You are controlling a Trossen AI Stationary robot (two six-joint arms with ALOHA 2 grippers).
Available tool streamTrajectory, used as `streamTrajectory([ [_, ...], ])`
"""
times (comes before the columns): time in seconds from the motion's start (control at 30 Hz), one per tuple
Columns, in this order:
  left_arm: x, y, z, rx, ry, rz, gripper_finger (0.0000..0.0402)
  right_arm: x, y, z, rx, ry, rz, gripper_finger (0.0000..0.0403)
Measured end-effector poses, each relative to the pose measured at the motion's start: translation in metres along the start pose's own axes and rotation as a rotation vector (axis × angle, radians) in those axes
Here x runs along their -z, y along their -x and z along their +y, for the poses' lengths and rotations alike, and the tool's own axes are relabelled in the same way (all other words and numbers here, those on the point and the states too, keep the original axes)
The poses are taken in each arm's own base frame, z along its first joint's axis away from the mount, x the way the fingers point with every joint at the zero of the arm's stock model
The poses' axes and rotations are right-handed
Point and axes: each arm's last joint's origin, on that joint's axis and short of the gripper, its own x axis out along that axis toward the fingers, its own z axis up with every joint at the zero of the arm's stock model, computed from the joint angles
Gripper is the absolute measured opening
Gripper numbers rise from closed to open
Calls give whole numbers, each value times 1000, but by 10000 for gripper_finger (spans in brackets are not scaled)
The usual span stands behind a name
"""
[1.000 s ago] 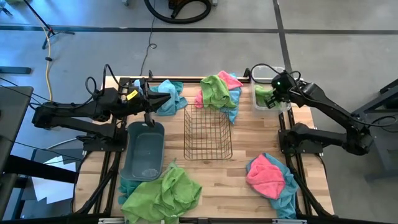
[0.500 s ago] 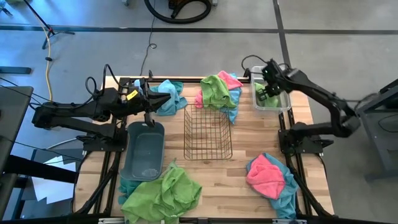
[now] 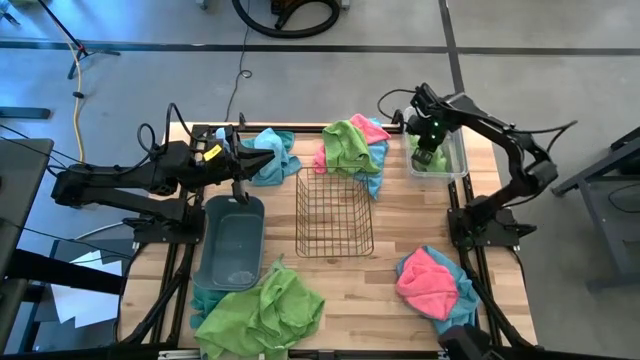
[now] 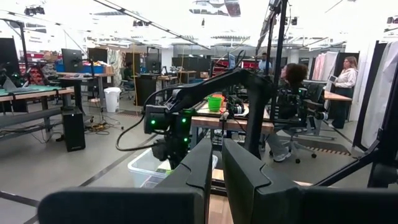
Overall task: Sort microfiber towel by color & place in baskets
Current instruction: Put the bottom right green towel into the transparent bin
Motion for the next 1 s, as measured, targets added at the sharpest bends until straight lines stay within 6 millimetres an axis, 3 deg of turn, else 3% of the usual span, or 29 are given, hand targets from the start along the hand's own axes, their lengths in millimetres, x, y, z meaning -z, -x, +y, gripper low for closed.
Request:
streamTrajectory([
  [0.3, 0, 0, 0, 0, 0, 1, 26, -6, -19, -5, 33, 204, 121, 0],
  [0.63, 0, 0, 0, 0, 7, 1, 26, -8, -27, -6, 22, 225, 159, 6],
  [0.77, 0, 0, 0, 0, 7, 1, 26, -6, -27, -7, 52, 222, 197, 45],
  [1.0, 0, 0, 0, 0, 7, 1, 26, 1, -24, -3, 13, 202, 249, 158],
])
